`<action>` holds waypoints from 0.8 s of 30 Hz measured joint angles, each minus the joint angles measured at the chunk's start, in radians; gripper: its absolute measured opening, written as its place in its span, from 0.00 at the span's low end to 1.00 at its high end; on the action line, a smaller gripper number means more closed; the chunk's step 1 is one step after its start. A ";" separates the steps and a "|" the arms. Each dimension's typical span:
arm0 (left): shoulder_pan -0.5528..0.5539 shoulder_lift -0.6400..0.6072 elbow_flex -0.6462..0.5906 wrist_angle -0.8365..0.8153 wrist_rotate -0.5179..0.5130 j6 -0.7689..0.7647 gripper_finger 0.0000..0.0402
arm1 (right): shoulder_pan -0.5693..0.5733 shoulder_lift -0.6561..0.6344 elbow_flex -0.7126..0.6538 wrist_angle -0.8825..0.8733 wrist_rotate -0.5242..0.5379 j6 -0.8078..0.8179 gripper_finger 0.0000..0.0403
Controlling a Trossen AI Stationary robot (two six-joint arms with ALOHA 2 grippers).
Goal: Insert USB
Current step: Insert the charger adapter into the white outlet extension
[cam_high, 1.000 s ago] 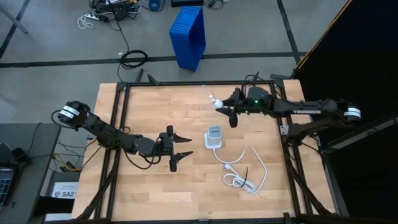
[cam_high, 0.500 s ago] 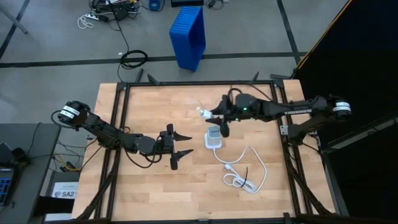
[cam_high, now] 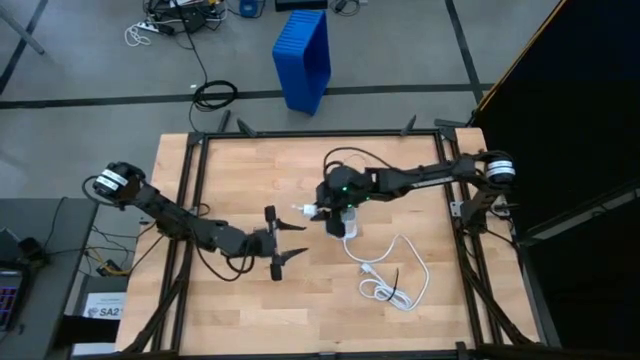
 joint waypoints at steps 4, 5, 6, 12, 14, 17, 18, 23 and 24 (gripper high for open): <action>-0.036 0.000 -0.002 -0.126 -0.123 0.142 0.58 | 0.015 0.026 0.046 -0.036 -0.033 -0.009 0.28; -0.040 0.000 -0.002 -0.136 -0.155 0.157 0.58 | 0.018 0.026 0.052 -0.044 -0.045 -0.009 0.28; -0.043 0.000 -0.002 -0.143 -0.183 0.163 0.58 | 0.022 0.026 0.058 -0.042 -0.055 -0.009 0.28; -0.044 0.000 -0.001 -0.145 -0.231 0.169 0.58 | 0.057 0.026 0.070 -0.055 -0.079 -0.001 0.28; -0.044 0.000 -0.001 -0.148 -0.231 0.171 0.58 | 0.067 0.026 0.070 -0.054 -0.080 0.000 0.28; -0.043 0.000 -0.001 -0.154 -0.231 0.215 0.58 | 0.078 0.026 0.070 -0.050 -0.084 0.001 0.28; -0.043 0.005 -0.001 -0.157 -0.230 0.235 0.58 | 0.078 0.026 0.070 -0.047 -0.097 0.007 0.28; -0.045 0.051 -0.001 -0.137 -0.227 0.305 0.53 | 0.078 0.026 0.070 -0.021 -0.154 0.038 0.28; -0.045 0.063 0.000 -0.124 -0.228 0.324 0.52 | 0.078 0.026 0.069 -0.023 -0.157 0.039 0.28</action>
